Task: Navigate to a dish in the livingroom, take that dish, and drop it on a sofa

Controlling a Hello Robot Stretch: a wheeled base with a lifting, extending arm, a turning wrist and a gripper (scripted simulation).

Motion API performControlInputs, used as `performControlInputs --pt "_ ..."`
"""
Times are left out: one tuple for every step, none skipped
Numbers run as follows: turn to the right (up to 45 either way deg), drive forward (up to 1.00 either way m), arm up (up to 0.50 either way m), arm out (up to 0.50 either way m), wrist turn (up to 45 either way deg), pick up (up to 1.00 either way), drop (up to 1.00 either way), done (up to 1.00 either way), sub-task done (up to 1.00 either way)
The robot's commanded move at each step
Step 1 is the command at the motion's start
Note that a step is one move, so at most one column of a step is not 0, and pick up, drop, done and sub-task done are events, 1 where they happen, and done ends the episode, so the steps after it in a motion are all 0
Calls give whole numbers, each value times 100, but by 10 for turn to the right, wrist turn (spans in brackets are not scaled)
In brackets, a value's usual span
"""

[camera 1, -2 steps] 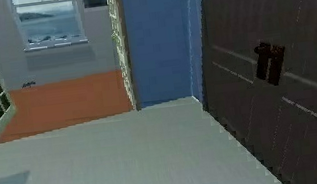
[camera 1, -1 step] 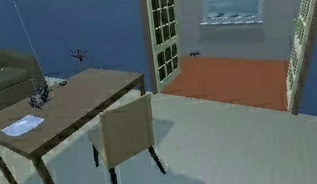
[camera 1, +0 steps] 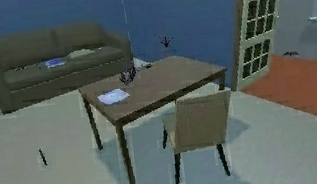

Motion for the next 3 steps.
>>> performControlInputs --pt "0 35 0 0 0 0 0 0 0" --pt "-450 0 0 0 0 0 0 0 0" --pt "-90 0 0 0 0 0 0 0 0"
